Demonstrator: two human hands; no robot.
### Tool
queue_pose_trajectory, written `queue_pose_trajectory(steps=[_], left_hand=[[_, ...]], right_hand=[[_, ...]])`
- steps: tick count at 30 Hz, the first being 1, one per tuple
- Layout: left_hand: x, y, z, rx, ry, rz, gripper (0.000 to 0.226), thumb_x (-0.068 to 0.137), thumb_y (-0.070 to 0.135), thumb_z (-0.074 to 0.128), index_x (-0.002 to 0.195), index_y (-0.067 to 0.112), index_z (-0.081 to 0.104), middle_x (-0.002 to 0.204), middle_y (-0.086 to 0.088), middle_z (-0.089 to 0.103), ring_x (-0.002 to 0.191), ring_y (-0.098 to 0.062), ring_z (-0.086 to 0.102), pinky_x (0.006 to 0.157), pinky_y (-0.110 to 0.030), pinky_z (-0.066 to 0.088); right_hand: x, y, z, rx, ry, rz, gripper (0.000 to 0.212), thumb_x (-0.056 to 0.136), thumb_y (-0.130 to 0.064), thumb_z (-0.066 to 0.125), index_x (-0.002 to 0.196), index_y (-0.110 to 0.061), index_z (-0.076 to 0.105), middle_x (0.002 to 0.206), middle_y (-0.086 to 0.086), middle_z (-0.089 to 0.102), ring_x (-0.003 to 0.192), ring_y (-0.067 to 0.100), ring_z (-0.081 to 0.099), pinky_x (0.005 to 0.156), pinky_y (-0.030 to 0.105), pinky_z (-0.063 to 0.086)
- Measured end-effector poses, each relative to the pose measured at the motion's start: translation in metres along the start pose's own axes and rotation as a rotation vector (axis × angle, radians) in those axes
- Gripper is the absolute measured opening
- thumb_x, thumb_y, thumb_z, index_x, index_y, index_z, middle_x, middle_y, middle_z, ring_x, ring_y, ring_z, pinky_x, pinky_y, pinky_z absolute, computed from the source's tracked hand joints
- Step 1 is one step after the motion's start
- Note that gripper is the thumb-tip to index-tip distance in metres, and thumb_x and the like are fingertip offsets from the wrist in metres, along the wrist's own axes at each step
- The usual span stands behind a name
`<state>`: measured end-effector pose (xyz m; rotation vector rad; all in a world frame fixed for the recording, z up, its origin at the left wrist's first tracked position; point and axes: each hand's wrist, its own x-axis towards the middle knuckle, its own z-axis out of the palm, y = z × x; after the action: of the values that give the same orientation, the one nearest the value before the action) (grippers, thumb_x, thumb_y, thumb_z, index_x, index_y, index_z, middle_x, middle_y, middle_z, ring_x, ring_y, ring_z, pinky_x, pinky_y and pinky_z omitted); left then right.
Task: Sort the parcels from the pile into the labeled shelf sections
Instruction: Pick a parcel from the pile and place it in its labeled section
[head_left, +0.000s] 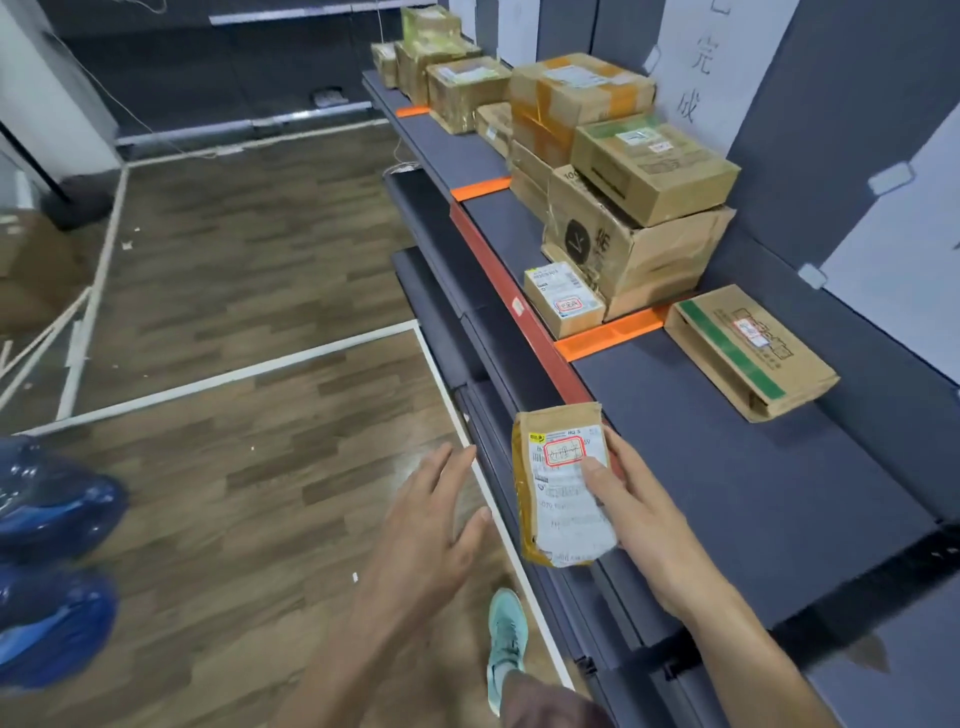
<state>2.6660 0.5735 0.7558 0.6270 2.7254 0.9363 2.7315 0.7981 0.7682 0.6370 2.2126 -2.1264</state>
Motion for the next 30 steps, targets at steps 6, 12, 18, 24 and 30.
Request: queue_pose_trajectory(steps=[6, 12, 18, 24, 30], left_hand=[[0.087, -0.018, -0.028, 0.016, 0.018, -0.063, 0.063, 0.104, 0.038, 0.055, 0.161, 0.031, 0.028, 0.169, 0.008, 0.022, 0.155, -0.007, 0.016, 0.126, -0.028, 0.015], [0.157, -0.031, -0.045, 0.001, 0.054, -0.087, 0.063, 0.104, 0.036, 0.056, 0.161, 0.03, 0.029, 0.168, 0.01, 0.022, 0.155, -0.005, 0.015, 0.126, -0.032, 0.018], [0.224, -0.069, -0.065, -0.003, 0.069, -0.112, 0.063, 0.103, 0.038, 0.058, 0.16, 0.031, 0.032, 0.168, 0.004, 0.025, 0.156, -0.012, 0.02, 0.126, -0.036, 0.021], [0.302, -0.123, -0.106, 0.028, 0.047, -0.043, 0.063, 0.103, 0.039, 0.056, 0.16, 0.032, 0.03, 0.168, 0.005, 0.024, 0.156, -0.014, 0.019, 0.127, -0.032, 0.015], [0.39, -0.17, -0.171, 0.074, -0.021, 0.061, 0.063, 0.104, 0.038, 0.054, 0.161, 0.027, 0.029, 0.169, 0.001, 0.023, 0.156, -0.014, 0.018, 0.124, -0.025, 0.01]], right_hand=[[0.097, -0.028, 0.019, 0.025, -0.042, -0.009, 0.035, 0.102, -0.037, 0.056, 0.131, -0.055, 0.052, 0.112, -0.027, 0.071, 0.104, -0.007, 0.067, 0.08, 0.016, 0.054], [0.183, -0.059, 0.024, 0.003, -0.078, 0.005, 0.04, 0.099, -0.039, 0.061, 0.129, -0.064, 0.051, 0.116, -0.028, 0.069, 0.108, -0.007, 0.065, 0.089, 0.021, 0.05], [0.254, -0.08, 0.048, 0.016, -0.112, 0.006, 0.038, 0.102, -0.028, 0.058, 0.126, -0.057, 0.056, 0.123, -0.019, 0.07, 0.115, 0.004, 0.066, 0.092, 0.028, 0.056], [0.321, -0.1, 0.098, 0.011, -0.083, -0.005, 0.036, 0.102, -0.029, 0.057, 0.135, -0.045, 0.053, 0.118, -0.015, 0.072, 0.11, 0.006, 0.069, 0.082, 0.026, 0.059], [0.382, -0.134, 0.158, 0.052, 0.026, 0.003, 0.032, 0.102, -0.032, 0.057, 0.123, -0.056, 0.055, 0.111, -0.021, 0.073, 0.103, 0.0, 0.07, 0.069, 0.015, 0.056]])
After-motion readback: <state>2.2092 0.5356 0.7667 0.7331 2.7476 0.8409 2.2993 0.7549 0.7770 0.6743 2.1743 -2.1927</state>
